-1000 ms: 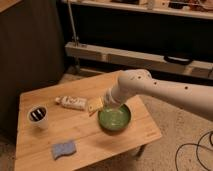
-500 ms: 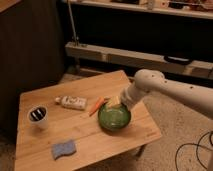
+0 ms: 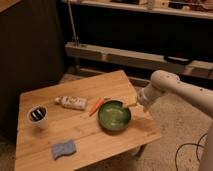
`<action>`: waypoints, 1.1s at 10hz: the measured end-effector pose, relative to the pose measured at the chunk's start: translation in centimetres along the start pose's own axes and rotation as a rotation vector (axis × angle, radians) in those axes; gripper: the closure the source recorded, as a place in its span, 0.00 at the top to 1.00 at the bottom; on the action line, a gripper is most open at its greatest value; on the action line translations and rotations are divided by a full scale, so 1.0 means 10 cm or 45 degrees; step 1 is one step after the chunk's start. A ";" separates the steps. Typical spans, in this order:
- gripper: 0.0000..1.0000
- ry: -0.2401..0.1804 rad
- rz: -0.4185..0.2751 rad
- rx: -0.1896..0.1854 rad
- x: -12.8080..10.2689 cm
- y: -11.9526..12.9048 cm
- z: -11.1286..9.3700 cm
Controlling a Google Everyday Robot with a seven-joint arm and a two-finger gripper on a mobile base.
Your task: Drag the ceramic bowl in a circle
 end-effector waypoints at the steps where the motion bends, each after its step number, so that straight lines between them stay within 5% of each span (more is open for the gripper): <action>1: 0.80 0.029 0.002 -0.116 0.07 0.00 0.07; 2: 0.80 0.049 -0.002 -0.216 0.10 0.04 0.13; 3: 0.76 0.072 -0.008 -0.262 0.12 0.07 0.20; 7: 0.41 0.121 -0.032 -0.105 0.16 0.15 0.37; 11: 0.41 0.161 -0.037 -0.076 0.13 0.23 0.57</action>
